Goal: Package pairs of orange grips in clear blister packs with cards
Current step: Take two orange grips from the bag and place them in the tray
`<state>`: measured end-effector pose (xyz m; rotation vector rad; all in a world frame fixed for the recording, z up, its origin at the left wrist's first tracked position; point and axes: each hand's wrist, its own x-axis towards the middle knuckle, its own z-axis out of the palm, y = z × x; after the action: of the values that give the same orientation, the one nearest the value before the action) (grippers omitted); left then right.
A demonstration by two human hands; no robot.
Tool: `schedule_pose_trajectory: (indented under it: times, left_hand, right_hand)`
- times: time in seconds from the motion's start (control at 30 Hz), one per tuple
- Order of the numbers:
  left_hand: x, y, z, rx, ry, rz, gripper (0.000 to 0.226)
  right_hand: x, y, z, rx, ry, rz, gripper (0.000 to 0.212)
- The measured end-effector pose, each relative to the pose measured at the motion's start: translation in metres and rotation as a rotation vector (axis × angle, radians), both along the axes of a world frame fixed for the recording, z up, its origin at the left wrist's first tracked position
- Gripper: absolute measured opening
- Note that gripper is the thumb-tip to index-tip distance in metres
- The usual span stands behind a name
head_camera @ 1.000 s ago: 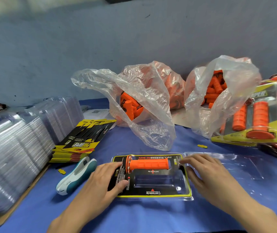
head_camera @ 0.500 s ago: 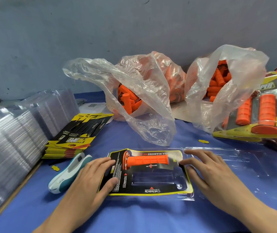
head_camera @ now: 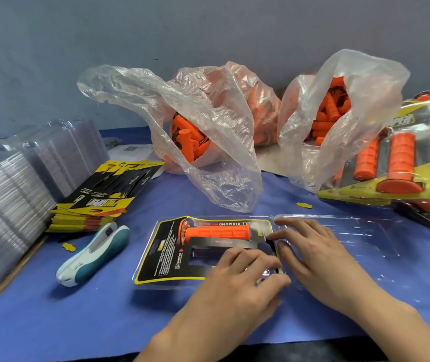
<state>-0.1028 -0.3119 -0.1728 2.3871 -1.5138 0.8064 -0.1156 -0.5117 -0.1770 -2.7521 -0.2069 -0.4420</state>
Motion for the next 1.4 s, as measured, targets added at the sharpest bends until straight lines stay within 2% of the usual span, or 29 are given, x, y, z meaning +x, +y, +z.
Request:
schedule_pose_trajectory:
  times: [0.23, 0.47, 0.6, 0.67, 0.73, 0.8, 0.87, 0.9, 0.97, 1.07, 1.2, 1.4]
  left_hand:
    - [0.002, -0.002, -0.006, -0.061, 0.025, -0.025, 0.011]
    - [-0.005, 0.003, -0.011, -0.098, 0.113, -0.048, 0.023]
    - [-0.003, 0.019, 0.003, -0.222, 0.109, -0.053, 0.023]
    - [0.006, 0.039, 0.012, -0.371, 0.142, 0.062, 0.023]
    - [0.021, 0.066, 0.021, -0.575, 0.226, 0.332, 0.019]
    - [0.039, 0.096, 0.023, -0.698, 0.406, 0.653, 0.013]
    - [0.053, 0.119, 0.015, -0.654, 0.729, 0.900, 0.024]
    - [0.056, 0.126, 0.009, -0.592, 0.877, 0.945, 0.036]
    - [0.057, 0.132, 0.001, -0.500, 1.067, 0.902, 0.051]
    - [0.053, 0.134, -0.001, -0.440, 1.195, 0.762, 0.062]
    - [0.056, 0.140, -0.004, -0.456, 1.247, 0.703, 0.045]
    - [0.057, 0.142, -0.005, -0.483, 1.301, 0.666, 0.037]
  right_hand:
    - [0.001, -0.002, 0.001, 0.019, -0.003, 0.021, 0.021]
    - [-0.001, -0.003, 0.006, 0.052, -0.007, 0.046, 0.016]
    - [0.000, -0.005, 0.005, 0.039, 0.006, 0.045, 0.019]
    - [0.000, -0.005, 0.005, 0.043, 0.002, 0.046, 0.019]
    - [-0.001, -0.005, 0.004, 0.054, -0.005, 0.046, 0.018]
    - [-0.001, -0.005, 0.004, 0.058, -0.006, 0.045, 0.018]
    - [-0.001, -0.005, 0.004, 0.062, 0.003, 0.044, 0.019]
    - [-0.001, -0.004, 0.004, 0.066, 0.004, 0.044, 0.018]
    - [0.000, -0.004, 0.004, 0.072, 0.002, 0.041, 0.018]
    - [0.000, -0.004, 0.003, 0.075, 0.003, 0.044, 0.021]
    - [0.000, -0.005, 0.002, 0.083, 0.000, 0.047, 0.023]
    - [-0.001, -0.005, 0.002, 0.098, -0.025, 0.056, 0.035]
